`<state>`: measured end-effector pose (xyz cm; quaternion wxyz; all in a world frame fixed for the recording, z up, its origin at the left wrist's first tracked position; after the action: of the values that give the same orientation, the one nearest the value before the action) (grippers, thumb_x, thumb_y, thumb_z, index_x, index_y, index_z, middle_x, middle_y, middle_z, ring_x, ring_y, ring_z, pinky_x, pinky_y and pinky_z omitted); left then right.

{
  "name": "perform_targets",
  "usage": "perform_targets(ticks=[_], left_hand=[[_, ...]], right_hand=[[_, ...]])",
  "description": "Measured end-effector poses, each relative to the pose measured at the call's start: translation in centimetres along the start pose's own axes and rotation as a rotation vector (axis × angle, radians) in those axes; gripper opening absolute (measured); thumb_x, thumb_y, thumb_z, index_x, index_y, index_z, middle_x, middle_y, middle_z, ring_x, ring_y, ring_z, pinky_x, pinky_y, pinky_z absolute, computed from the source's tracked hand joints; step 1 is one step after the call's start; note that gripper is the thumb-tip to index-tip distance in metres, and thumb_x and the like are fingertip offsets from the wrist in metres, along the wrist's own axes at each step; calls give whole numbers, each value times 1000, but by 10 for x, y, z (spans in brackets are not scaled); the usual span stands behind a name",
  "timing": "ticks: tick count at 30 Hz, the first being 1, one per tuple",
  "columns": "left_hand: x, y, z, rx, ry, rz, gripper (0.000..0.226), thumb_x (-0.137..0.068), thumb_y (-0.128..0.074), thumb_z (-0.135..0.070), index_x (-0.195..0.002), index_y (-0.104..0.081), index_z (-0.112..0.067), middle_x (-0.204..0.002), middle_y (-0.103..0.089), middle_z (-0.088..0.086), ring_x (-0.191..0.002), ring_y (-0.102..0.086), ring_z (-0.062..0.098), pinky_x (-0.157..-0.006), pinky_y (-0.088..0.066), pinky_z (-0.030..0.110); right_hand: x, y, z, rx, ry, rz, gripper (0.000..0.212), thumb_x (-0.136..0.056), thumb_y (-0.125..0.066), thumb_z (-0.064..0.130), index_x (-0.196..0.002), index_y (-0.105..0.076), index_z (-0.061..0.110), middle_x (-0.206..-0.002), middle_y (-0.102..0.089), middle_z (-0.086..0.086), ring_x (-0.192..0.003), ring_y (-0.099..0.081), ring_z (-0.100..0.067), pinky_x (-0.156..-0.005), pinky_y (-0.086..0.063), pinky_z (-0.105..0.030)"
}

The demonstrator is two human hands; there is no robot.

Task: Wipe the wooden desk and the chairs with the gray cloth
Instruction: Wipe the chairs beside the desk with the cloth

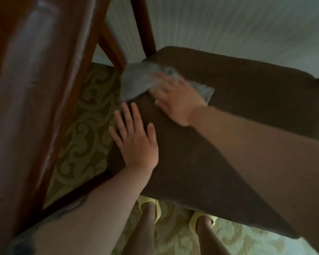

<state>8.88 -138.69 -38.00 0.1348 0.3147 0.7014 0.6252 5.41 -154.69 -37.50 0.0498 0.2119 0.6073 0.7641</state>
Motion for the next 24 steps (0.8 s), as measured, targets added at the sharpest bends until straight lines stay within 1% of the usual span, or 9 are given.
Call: perform_targets(ticks=[6, 9, 13, 15, 18, 19, 20, 23, 24], left_hand=[[-8, 0, -36, -39, -111, 123, 64, -95, -9, -46, -151, 13, -25, -159, 20, 0, -145, 22, 22, -118, 8, 49], [1, -1, -52, -45, -192, 169, 63, -95, -8, -47, -151, 12, -26, -159, 21, 0, -144, 23, 22, -118, 7, 49], [27, -6, -74, -20, -269, 215, 63, -96, -11, -47, -151, 13, -27, -159, 20, -1, -144, 24, 21, -117, 9, 47], [43, -11, -87, -10, -306, 247, 63, -96, -12, -46, -151, 13, -27, -159, 21, -1, -143, 25, 20, -116, 11, 45], [65, -20, -101, -6, -365, 278, 62, -97, -14, -45, -151, 12, -27, -159, 21, -2, -142, 26, 18, -115, 14, 44], [72, -22, -103, -17, -391, 279, 61, -98, -14, -45, -151, 11, -27, -159, 20, -2, -143, 26, 18, -114, 15, 43], [78, -24, -105, -30, -416, 272, 60, -98, -12, -45, -151, 10, -27, -159, 19, -2, -143, 25, 18, -114, 14, 43], [91, -31, -109, -47, -443, 289, 60, -99, -13, -45, -150, 13, -27, -158, 21, -2, -143, 24, 19, -115, 13, 44], [94, -33, -111, -47, -439, 304, 62, -99, -15, -45, -150, 14, -27, -158, 22, -2, -143, 25, 19, -115, 12, 45]], right_hand=[[72, 2, -138, -175, -723, -164, 53, -104, -22, 40, -153, -19, 21, -160, -16, -9, -148, -5, -24, -120, -3, -44], [158, -17, -142, -224, -962, -316, 52, -103, -22, 38, -151, -27, 17, -160, -17, -9, -149, -2, -21, -120, -1, -44], [237, -49, -93, -268, -1314, -426, 54, -94, -27, 28, -145, -39, 12, -157, -24, -13, -148, -10, -26, -119, -4, -51], [244, -58, -53, -278, -1232, -365, 56, -88, -31, 26, -140, -45, 11, -156, -27, -14, -148, -11, -27, -119, -2, -50], [251, -72, -14, -161, -732, -170, 47, -94, -33, 28, -137, -46, 16, -159, -22, -8, -149, -5, -21, -119, -6, -45], [260, -73, -20, -151, -682, -159, 43, -96, -33, 28, -136, -45, 18, -159, -20, -5, -149, -3, -19, -119, -7, -44], [273, -73, -32, -168, -761, -178, 41, -97, -33, 28, -135, -44, 18, -160, -19, -4, -149, -2, -19, -120, -6, -44], [315, -75, -59, -333, -1390, -338, 43, -101, -32, 26, -143, -36, 18, -160, -16, -10, -149, 1, -22, -120, -2, -48], [318, -77, -54, -377, -1518, -364, 45, -102, -32, 26, -146, -33, 18, -160, -14, -11, -149, 2, -21, -120, 0, -47]])
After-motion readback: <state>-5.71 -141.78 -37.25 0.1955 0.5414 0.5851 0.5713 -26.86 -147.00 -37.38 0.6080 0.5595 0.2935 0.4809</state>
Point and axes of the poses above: each hand's wrist, its own x-axis away from the middle knuckle, its own y-axis out of the back of the hand, z = x × y, the point moved 4 cm from there along -x, towards the middle knuckle
